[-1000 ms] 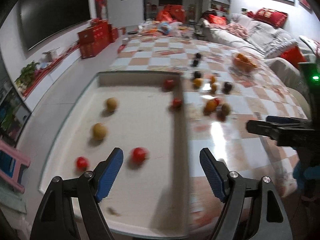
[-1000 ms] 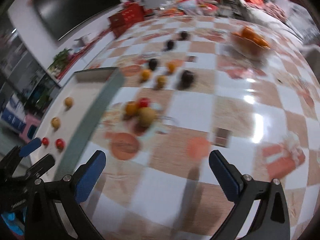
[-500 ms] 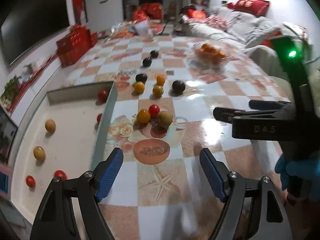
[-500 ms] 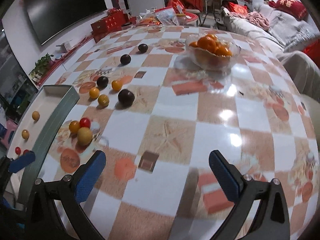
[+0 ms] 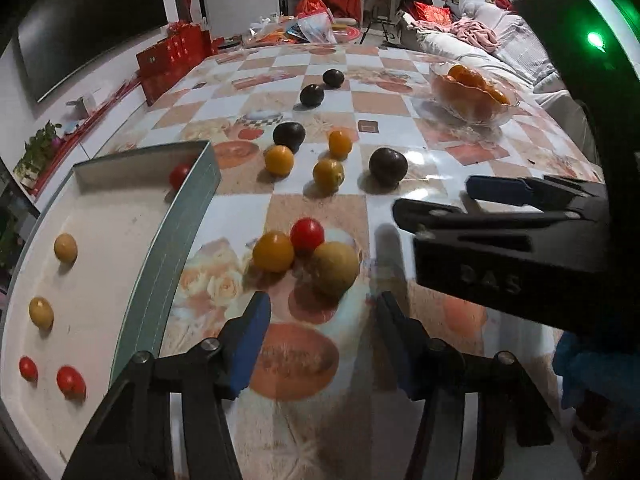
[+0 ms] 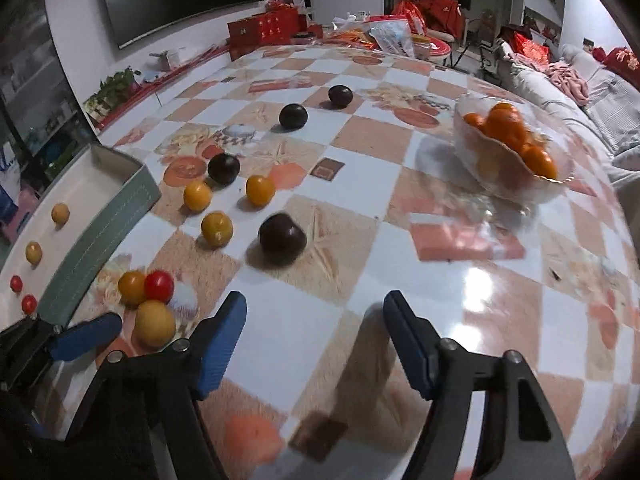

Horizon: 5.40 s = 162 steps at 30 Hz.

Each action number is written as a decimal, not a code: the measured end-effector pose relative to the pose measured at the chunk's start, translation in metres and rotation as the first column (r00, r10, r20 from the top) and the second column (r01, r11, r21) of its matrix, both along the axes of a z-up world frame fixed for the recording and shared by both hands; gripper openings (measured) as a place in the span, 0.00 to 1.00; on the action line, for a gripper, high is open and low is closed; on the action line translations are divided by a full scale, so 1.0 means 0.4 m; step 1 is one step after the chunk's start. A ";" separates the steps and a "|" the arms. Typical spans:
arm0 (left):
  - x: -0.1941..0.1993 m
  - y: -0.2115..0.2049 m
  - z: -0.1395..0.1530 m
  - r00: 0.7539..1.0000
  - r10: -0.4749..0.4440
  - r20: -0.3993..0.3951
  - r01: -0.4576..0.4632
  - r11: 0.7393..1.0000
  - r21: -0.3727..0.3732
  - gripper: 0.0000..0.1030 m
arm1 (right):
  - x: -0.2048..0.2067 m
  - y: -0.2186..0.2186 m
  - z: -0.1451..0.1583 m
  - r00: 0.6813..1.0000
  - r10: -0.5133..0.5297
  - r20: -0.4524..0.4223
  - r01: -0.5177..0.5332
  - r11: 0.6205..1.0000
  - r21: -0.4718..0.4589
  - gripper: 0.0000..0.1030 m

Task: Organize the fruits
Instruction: 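Move both open tools back toward the fruit cluster, then grasp a brown round fruit with the left tool while the right tool grasps a dark plum, then carry the brown fruit and dark plum over the white tray, then open both tools to drop the fruits into the tray, then move both open tools back toward the fruit cluster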

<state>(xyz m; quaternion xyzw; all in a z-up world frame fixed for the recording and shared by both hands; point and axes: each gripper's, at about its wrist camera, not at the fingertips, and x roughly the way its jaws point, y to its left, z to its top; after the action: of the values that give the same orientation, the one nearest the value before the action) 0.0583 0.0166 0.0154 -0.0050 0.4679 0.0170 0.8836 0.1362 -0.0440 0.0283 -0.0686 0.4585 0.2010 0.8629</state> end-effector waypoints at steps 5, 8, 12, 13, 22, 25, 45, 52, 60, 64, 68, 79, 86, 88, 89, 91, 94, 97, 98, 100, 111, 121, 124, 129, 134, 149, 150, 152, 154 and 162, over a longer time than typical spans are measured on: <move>0.039 -0.005 -0.004 1.000 0.015 0.008 -0.015 1.000 -0.002 0.56 | 0.033 0.023 -0.004 0.999 0.036 0.012 -0.036 0.999 0.010 0.72; 0.055 -0.008 -0.005 1.000 0.020 0.015 -0.020 1.000 -0.001 0.56 | 0.040 0.041 -0.007 0.998 0.052 0.030 -0.052 0.999 -0.008 0.70; 0.061 -0.006 -0.006 1.000 0.024 0.019 -0.024 1.000 -0.005 0.53 | 0.040 0.049 -0.002 0.997 0.062 0.051 -0.061 0.998 -0.005 0.35; 0.061 -0.005 -0.005 0.999 0.025 0.023 -0.025 1.000 -0.008 0.48 | 0.041 0.046 -0.001 0.997 0.061 0.046 -0.062 0.998 0.013 0.31; 0.046 0.025 0.001 0.999 0.024 0.040 -0.023 0.999 -0.046 0.25 | 0.023 -0.007 0.006 1.000 0.006 -0.001 -0.006 0.996 0.094 0.28; 0.025 0.028 0.000 0.999 0.009 0.045 -0.007 0.999 -0.046 0.25 | 0.000 -0.027 0.012 1.000 -0.005 -0.009 0.006 0.994 0.112 0.28; -0.126 0.031 0.066 0.991 -0.105 0.081 0.112 0.990 -0.081 0.25 | -0.166 -0.097 0.060 0.999 -0.047 -0.016 0.050 0.981 0.187 0.28; -0.174 0.072 0.111 0.988 -0.097 0.121 0.108 0.990 -0.086 0.25 | -0.209 -0.086 0.073 0.998 -0.053 -0.021 0.056 0.980 0.192 0.28; -0.222 0.149 0.144 0.985 -0.061 0.162 0.077 0.992 -0.095 0.25 | -0.248 -0.030 0.120 0.999 -0.030 0.012 0.027 0.983 0.181 0.28; -0.240 0.195 0.153 0.984 -0.028 0.178 0.047 0.994 -0.103 0.25 | -0.256 0.021 0.142 1.000 0.004 0.022 -0.008 0.985 0.170 0.28; -0.259 0.256 0.153 0.982 0.014 0.186 0.006 0.994 -0.108 0.25 | -0.268 0.072 0.156 0.999 0.038 0.028 -0.042 0.986 0.163 0.28; -0.295 0.418 0.138 0.974 0.125 0.187 -0.106 0.989 -0.107 0.25 | -0.291 0.230 0.173 0.991 0.128 0.026 -0.131 0.977 0.167 0.28; -0.302 0.480 0.108 0.974 0.154 0.165 -0.141 0.986 -0.092 0.25 | -0.297 0.317 0.168 0.984 0.178 0.019 -0.179 0.971 0.157 0.28; -0.301 0.492 0.097 0.976 0.158 0.150 -0.145 0.985 -0.095 0.25 | -0.300 0.341 0.163 0.981 0.191 0.015 -0.191 0.969 0.155 0.28; -0.301 0.497 0.091 0.976 0.161 0.143 -0.149 0.984 -0.096 0.25 | -0.301 0.354 0.160 0.980 0.197 0.011 -0.197 0.968 0.153 0.28; -0.302 0.504 0.081 0.977 0.164 0.135 -0.153 0.984 -0.091 0.25 | -0.301 0.378 0.152 0.978 0.211 0.004 -0.209 0.966 0.150 0.28; -0.299 0.517 0.069 0.978 0.172 0.121 -0.160 0.982 -0.098 0.25 | -0.300 0.411 0.139 0.974 0.228 -0.007 -0.225 0.964 0.139 0.28; -0.291 0.524 0.058 0.980 0.171 0.103 -0.161 0.982 -0.098 0.25 | -0.292 0.437 0.125 0.972 0.235 -0.021 -0.230 0.964 0.134 0.28; -0.288 0.523 0.055 0.981 0.168 0.099 -0.159 0.983 -0.093 0.25 | -0.290 0.445 0.119 0.971 0.237 -0.027 -0.231 0.964 0.131 0.28; -0.283 0.520 0.051 0.983 0.161 0.094 -0.153 0.984 -0.086 0.25 | -0.286 0.463 0.108 0.969 0.243 -0.036 -0.237 0.964 0.122 0.28; -0.270 0.521 0.025 0.987 0.151 0.054 -0.148 0.987 -0.058 0.25 | -0.267 0.520 0.059 0.958 0.272 -0.087 -0.266 0.961 0.079 0.28; -0.272 0.514 0.032 0.986 0.149 0.071 -0.145 0.988 -0.062 0.84 | -0.255 0.521 0.051 0.954 0.277 -0.113 -0.265 0.958 0.109 0.49; -0.274 0.510 0.041 0.987 0.141 0.081 -0.136 0.989 -0.057 0.84 | -0.258 0.525 0.059 0.955 0.279 -0.100 -0.268 0.957 0.112 0.70; -0.276 0.512 0.051 0.985 0.157 0.077 -0.153 0.987 -0.055 0.84 | -0.254 0.509 0.080 0.961 0.262 -0.089 -0.247 0.957 0.149 0.81; -0.275 0.498 0.065 0.985 0.152 0.082 -0.149 0.988 -0.040 0.84 | -0.254 0.469 0.128 0.972 0.233 -0.042 -0.220 0.955 0.198 1.00; -0.269 0.353 0.127 0.992 0.029 0.126 -0.026 0.999 -0.026 0.84 | -0.204 0.207 0.127 0.997 0.033 -0.063 -0.018 0.975 0.220 1.00; -0.267 0.339 0.129 0.992 0.018 0.126 -0.015 1.000 -0.024 0.84 | -0.200 0.178 0.120 0.998 0.011 -0.065 0.004 0.977 0.213 1.00; -0.264 0.311 0.134 0.992 -0.004 0.127 0.006 1.000 -0.018 0.84 | -0.195 0.139 0.113 0.998 -0.020 -0.066 0.032 0.981 0.193 1.00; -0.260 0.281 0.139 0.991 -0.027 0.128 0.029 0.999 -0.013 0.84 | -0.186 0.088 0.101 0.995 -0.063 -0.072 0.073 0.985 0.157 1.00; -0.234 0.146 0.148 0.985 -0.124 0.123 0.128 0.992 -0.023 0.84 | -0.159 -0.046 0.074 0.983 -0.164 -0.078 0.173 0.977 0.126 1.00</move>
<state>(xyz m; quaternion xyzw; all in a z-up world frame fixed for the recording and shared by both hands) -0.0351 0.0751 0.0747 0.0100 0.4129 -0.0465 0.9095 0.0726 -0.0624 0.0580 0.0348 0.4770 0.1591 0.8637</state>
